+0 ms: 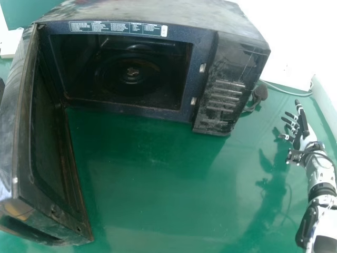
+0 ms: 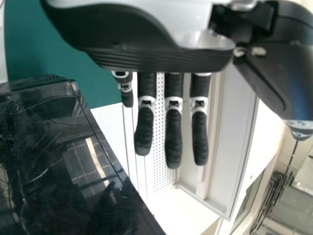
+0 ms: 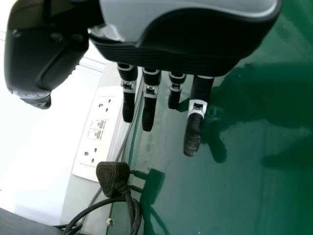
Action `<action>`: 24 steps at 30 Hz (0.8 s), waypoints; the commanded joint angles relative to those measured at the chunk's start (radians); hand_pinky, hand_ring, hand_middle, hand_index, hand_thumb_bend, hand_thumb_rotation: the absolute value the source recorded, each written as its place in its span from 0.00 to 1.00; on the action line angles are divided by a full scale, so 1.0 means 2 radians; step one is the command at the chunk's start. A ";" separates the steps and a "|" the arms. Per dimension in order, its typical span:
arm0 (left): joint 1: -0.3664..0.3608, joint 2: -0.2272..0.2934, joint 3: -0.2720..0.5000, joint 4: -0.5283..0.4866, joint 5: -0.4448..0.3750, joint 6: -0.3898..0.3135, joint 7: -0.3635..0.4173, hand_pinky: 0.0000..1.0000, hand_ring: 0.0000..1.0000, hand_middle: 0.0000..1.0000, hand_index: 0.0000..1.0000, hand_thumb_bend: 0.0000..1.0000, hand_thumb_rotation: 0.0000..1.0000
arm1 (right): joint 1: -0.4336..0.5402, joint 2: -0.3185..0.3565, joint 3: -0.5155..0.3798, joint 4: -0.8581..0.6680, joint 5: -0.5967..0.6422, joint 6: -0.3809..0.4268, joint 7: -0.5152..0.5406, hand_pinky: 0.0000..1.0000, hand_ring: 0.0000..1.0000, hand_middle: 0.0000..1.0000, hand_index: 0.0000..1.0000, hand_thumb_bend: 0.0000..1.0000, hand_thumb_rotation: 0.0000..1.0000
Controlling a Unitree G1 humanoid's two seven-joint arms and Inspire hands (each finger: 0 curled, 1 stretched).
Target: Open the door of oven
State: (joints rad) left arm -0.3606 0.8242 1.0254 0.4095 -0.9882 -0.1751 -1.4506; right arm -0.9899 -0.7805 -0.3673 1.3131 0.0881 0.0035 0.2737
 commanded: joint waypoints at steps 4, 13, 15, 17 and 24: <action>-0.005 -0.004 0.010 0.035 -0.005 -0.021 -0.005 0.12 0.17 0.24 0.31 1.00 0.62 | 0.024 0.002 0.004 0.017 -0.009 0.019 0.002 0.66 0.74 0.83 0.87 0.84 1.00; -0.030 0.010 0.020 0.114 -0.036 0.028 -0.010 0.18 0.17 0.23 0.32 0.98 0.61 | 0.022 0.003 0.003 0.016 -0.005 0.022 0.006 0.74 0.82 0.86 0.87 0.83 1.00; -0.063 -0.037 0.033 0.099 -0.055 0.003 0.037 0.14 0.14 0.20 0.29 1.00 0.65 | 0.022 0.002 0.002 0.016 -0.005 0.023 0.008 0.70 0.80 0.87 0.88 0.83 1.00; -0.092 -0.069 0.035 0.082 -0.073 -0.006 0.061 0.07 0.09 0.15 0.24 1.00 0.73 | 0.023 0.001 0.002 0.016 -0.006 0.022 0.009 0.71 0.78 0.86 0.89 0.83 1.00; -0.117 -0.046 0.055 0.132 -0.086 -0.019 0.039 0.06 0.10 0.17 0.23 1.00 0.79 | 0.024 0.000 0.003 0.017 -0.007 0.020 0.012 0.68 0.79 0.87 0.88 0.81 1.00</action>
State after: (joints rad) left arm -0.5940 0.6955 1.1063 0.6407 -1.1426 -0.2049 -1.3542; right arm -0.9898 -0.7863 -0.3668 1.3122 0.0868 0.0052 0.2989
